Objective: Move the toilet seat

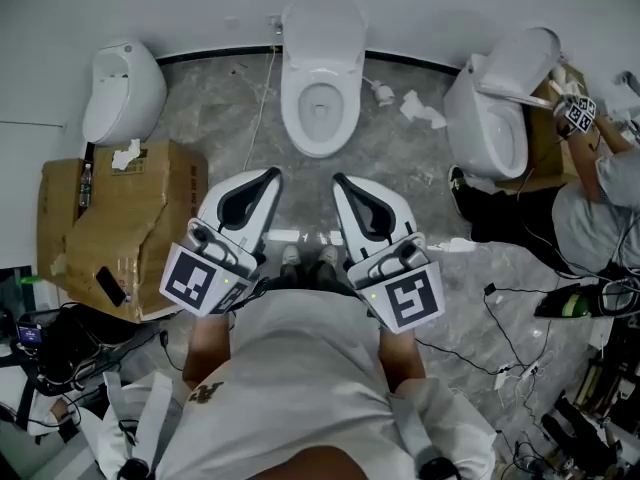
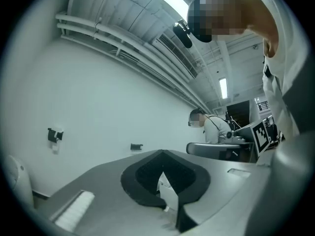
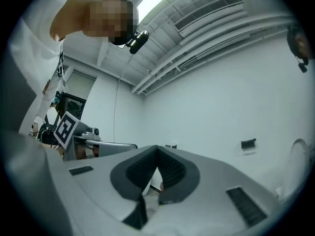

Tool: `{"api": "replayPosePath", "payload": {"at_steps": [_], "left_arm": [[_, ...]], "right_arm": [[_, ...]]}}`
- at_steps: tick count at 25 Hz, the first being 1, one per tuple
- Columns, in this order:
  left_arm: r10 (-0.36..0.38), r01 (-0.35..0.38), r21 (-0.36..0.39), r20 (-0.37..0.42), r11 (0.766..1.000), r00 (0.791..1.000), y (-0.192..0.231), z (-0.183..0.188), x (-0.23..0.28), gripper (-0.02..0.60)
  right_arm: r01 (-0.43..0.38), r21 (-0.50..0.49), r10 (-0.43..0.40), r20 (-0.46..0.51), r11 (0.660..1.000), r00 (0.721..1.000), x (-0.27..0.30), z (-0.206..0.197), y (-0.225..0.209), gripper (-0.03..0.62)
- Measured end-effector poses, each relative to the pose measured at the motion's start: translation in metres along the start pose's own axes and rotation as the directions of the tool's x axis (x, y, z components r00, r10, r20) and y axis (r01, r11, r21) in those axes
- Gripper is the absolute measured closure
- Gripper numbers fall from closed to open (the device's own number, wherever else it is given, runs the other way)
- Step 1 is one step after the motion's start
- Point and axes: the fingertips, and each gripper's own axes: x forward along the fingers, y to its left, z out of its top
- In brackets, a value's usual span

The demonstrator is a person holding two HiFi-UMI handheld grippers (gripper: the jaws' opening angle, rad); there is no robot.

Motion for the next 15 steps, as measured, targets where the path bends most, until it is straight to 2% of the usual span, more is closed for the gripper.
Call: {"api": "replayPosePath", "payload": {"at_steps": [8,15], "left_arm": [[0.045,-0.045,0.016,-0.009,0.999,0.999,-0.015,-0.005,0.016,0.58],[0.068,-0.068,0.003,-0.021,0.998,0.997,-0.007,-0.009,0.023,0.58]], "right_arm": [[-0.025,0.022,0.025,-0.008,0.999,1.0,-0.012,-0.01,-0.02,0.594],[-0.053,0.027,0.053,-0.015,0.998,0.998,-0.003,-0.01,-0.026,0.594]]}}
